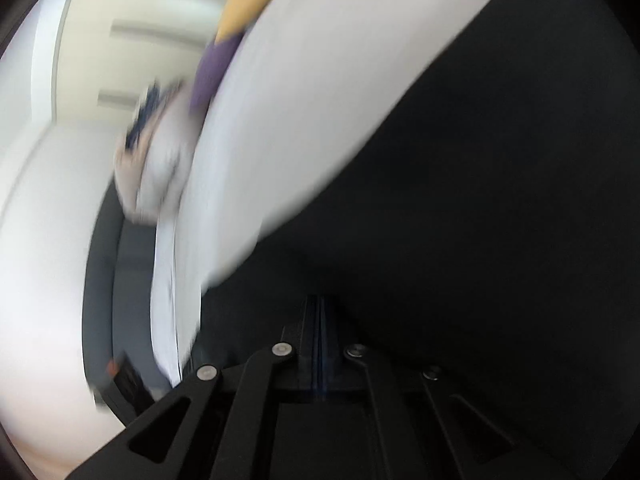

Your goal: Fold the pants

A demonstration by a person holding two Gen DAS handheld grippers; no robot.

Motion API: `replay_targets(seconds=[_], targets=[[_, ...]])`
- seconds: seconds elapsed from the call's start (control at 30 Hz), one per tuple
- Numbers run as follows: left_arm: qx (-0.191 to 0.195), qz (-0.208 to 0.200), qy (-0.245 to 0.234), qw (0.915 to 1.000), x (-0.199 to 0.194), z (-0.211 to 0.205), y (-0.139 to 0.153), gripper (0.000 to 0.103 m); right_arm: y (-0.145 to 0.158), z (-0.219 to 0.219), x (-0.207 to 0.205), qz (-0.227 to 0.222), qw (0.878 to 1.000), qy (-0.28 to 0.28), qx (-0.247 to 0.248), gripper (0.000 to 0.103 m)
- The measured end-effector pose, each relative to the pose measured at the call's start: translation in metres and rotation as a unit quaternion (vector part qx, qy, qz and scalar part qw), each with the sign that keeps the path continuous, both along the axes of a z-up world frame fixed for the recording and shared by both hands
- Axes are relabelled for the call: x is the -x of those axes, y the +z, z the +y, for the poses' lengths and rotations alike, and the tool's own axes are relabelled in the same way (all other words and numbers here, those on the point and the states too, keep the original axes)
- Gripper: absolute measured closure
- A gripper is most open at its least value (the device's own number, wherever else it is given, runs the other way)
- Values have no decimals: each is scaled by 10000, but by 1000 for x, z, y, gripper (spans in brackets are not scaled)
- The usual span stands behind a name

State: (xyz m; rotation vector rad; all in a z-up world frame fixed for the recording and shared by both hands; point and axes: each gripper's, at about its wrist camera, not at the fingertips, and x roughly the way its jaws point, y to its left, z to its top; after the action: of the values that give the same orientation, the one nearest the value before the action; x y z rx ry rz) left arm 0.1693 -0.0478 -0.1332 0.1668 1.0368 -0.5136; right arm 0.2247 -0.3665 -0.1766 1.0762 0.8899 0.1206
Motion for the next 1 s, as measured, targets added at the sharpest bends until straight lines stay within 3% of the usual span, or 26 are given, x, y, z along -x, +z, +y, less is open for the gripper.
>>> replay_targets(seconds=[0.07, 0.2, 0.33, 0.4, 0.5, 0.6, 0.7, 0.8, 0.83, 0.87, 1.0], targets=[[93, -13, 122, 9999, -4, 11, -1, 97, -1, -42, 12, -180, 9980, -607, -81, 103], [232, -122, 390, 9989, -2, 40, -3, 97, 11, -110, 47, -399, 9843, -1682, 345, 103], [172, -240, 868, 9958, 3, 80, -1, 97, 28, -142, 88, -286, 9676, -2396, 737, 100], [238, -283, 1221, 9918, 8, 106, 4, 97, 33, -142, 112, -440, 9657, -2512, 498, 99], [192, -441, 1544, 9868, 19, 117, 16, 97, 45, -109, 136, -877, 9751, -2015, 307, 99], [488, -645, 1271, 9886, 34, 91, 33, 97, 54, -18, 122, -1384, 9862, -902, -144, 99], [1147, -429, 698, 9900, 49, 31, 31, 97, 44, 95, 89, -1362, 9881, 481, -536, 99], [1114, -130, 317, 9932, 63, -10, 9, 97, 20, 171, 75, -930, 9845, 1420, -447, 99], [913, -93, 273, 9954, 70, -20, -5, 98, 11, 181, 69, -795, 9850, 1484, -376, 99], [961, -214, 291, 9947, 76, -18, -8, 98, 1, 184, 70, -676, 9864, 1459, -351, 103], [1186, -315, 497, 9912, 89, 9, -9, 97, -4, 147, 85, -859, 9924, 836, -274, 103]])
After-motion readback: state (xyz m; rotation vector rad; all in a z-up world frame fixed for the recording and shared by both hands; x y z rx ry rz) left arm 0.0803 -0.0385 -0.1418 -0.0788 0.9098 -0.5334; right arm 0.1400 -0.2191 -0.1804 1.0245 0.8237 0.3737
